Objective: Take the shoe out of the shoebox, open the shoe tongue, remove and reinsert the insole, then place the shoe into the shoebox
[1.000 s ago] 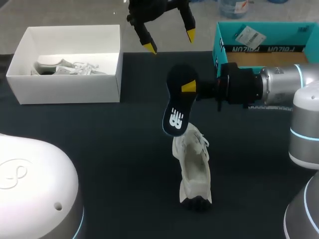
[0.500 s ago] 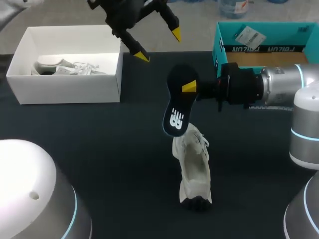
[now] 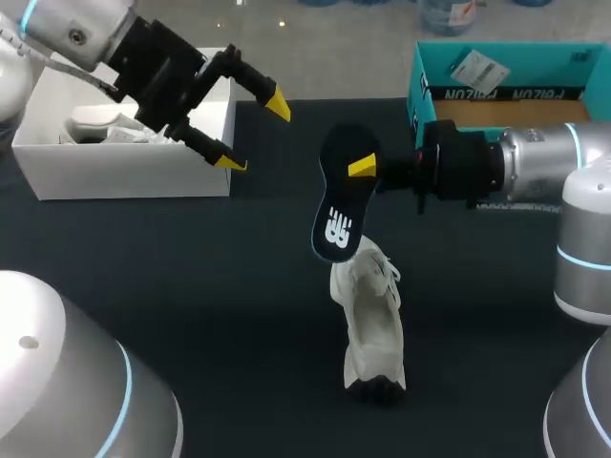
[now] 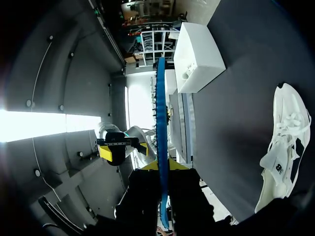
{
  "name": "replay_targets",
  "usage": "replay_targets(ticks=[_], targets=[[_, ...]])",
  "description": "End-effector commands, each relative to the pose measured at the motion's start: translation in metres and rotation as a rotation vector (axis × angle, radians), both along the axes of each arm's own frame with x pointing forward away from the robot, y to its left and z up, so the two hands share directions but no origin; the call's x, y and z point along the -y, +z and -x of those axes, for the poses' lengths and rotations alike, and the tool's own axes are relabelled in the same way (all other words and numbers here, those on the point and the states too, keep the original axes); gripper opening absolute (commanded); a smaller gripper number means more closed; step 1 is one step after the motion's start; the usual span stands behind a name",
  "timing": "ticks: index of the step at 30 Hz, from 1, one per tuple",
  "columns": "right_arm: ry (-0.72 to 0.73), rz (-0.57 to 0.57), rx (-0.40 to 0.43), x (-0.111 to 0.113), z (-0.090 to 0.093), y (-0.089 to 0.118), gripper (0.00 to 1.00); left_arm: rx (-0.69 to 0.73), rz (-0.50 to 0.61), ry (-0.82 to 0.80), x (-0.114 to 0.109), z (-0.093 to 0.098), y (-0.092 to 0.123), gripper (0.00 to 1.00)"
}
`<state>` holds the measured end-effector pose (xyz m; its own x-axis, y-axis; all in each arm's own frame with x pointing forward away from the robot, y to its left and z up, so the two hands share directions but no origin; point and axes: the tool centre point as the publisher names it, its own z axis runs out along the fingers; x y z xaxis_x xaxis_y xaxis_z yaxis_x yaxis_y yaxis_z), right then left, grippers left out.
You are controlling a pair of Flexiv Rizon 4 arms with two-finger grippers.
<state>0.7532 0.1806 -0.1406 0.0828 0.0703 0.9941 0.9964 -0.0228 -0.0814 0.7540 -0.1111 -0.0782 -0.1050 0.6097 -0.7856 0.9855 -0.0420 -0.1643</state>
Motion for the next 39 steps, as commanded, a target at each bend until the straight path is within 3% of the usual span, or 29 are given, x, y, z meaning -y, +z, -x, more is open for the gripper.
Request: replay_targets(ticks=[1, 34, 39], targets=[[-0.001, 0.002, 0.000, 0.000, 0.001, 0.000, 0.00, -0.010, 0.349, 0.035, -0.012, 0.003, -0.019, 1.00], [-0.001, 0.002, 0.000, 0.000, 0.001, 0.000, 0.00, 0.024, 0.319, 0.006, -0.008, 0.005, -0.019, 1.00], [-0.001, 0.002, 0.000, 0.000, 0.001, 0.000, 0.00, 0.042, 0.349, 0.058, 0.017, 0.006, -0.020, 1.00]])
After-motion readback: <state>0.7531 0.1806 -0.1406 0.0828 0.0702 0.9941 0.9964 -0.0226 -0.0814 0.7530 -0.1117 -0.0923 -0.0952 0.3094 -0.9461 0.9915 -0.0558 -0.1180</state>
